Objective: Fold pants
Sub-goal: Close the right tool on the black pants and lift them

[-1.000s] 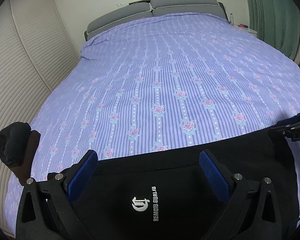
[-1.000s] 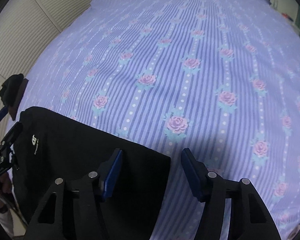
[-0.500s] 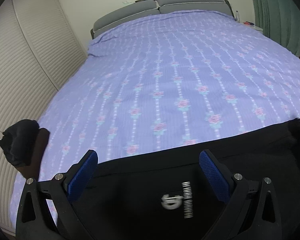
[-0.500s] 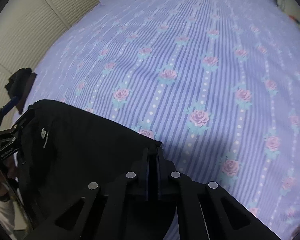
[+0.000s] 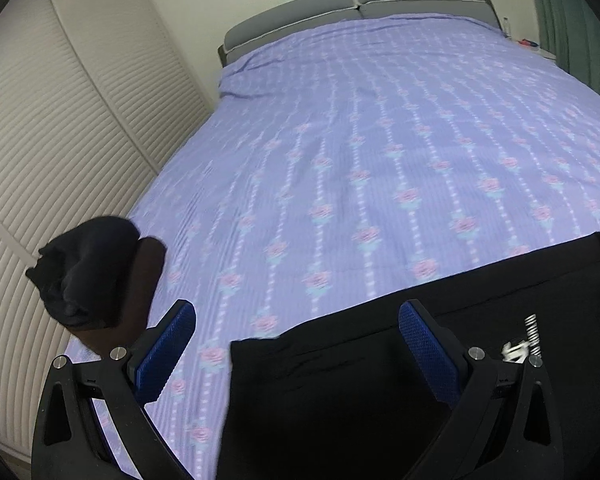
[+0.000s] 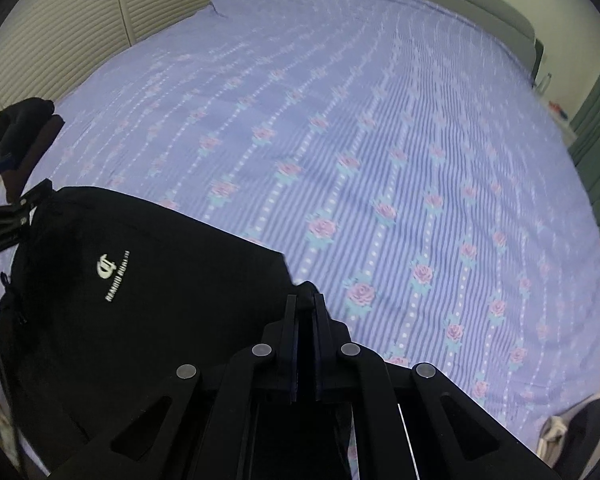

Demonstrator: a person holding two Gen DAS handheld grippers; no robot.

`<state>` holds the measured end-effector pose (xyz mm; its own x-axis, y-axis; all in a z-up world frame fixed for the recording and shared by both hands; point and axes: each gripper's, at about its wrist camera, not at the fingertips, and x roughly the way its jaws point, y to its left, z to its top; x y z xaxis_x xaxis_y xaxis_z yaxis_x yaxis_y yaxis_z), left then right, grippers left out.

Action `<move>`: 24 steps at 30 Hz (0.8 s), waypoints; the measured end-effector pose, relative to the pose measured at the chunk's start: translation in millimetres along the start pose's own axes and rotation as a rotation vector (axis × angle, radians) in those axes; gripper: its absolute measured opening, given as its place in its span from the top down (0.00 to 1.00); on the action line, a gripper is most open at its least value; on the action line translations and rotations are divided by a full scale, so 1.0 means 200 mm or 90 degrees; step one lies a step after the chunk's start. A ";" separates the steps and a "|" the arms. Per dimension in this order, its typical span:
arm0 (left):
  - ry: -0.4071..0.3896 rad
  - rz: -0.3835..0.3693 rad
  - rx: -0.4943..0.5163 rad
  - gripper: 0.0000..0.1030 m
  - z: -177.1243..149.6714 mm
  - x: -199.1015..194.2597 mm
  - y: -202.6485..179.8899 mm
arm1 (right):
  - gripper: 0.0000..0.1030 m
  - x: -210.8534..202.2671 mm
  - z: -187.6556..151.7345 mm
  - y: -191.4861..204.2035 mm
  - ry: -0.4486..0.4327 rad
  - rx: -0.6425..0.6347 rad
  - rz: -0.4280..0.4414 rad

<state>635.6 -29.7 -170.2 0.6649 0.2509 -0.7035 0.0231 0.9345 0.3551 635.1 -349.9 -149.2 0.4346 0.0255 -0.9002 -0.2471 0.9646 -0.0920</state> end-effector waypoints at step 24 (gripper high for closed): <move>-0.078 -0.074 -0.014 0.00 -0.44 -0.87 0.03 | 0.94 -0.82 -0.70 0.32 -0.098 -0.062 0.068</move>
<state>454.8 -45.5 -99.6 0.7445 0.1092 -0.6586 0.0904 0.9610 0.2615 426.8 -329.5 -67.2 0.5264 0.1725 -0.8325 -0.3783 0.9245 -0.0476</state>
